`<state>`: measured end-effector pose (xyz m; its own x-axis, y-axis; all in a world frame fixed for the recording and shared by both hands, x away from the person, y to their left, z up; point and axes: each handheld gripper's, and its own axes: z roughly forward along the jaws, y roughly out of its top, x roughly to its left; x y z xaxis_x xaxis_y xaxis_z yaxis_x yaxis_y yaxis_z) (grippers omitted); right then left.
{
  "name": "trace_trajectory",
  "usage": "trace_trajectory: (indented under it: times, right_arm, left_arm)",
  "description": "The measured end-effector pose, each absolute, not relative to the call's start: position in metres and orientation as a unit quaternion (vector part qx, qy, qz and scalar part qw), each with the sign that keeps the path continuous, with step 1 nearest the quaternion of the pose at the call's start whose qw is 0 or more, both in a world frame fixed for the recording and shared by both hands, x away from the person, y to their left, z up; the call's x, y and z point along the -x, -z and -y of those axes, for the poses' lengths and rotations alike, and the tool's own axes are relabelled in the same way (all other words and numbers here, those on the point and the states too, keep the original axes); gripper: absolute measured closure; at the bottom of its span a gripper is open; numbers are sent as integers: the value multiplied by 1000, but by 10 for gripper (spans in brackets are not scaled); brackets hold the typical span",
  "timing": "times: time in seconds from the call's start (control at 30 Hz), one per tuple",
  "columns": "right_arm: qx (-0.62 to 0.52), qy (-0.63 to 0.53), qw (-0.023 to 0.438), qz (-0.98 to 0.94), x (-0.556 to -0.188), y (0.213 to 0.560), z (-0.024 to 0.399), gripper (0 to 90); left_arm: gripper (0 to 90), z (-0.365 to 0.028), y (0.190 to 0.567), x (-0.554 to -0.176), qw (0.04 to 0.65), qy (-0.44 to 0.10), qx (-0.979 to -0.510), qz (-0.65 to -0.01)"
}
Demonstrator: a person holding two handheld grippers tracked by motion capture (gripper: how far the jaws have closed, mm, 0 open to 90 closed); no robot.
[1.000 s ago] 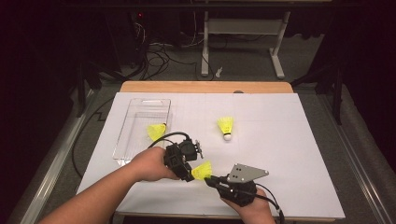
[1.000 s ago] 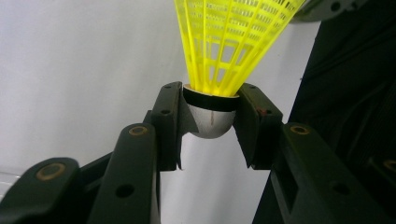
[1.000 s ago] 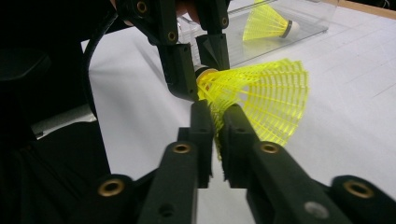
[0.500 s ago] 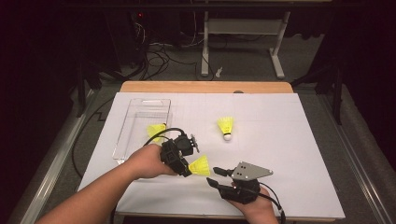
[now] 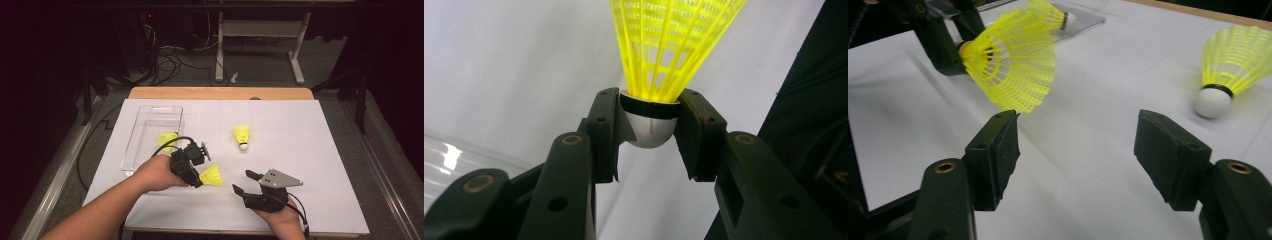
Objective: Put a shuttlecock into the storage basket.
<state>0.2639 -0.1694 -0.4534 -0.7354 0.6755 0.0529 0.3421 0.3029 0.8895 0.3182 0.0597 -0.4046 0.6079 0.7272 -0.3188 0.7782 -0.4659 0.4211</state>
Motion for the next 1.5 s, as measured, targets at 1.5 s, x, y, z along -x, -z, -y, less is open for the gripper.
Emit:
trace_trajectory:
  times: [1.5]
  right_arm:
    - [-436, -468, 272, -719, -260, 465, 261, 4]
  left_arm:
    - [636, -78, 396, -328, 283, 49, -833, -472]
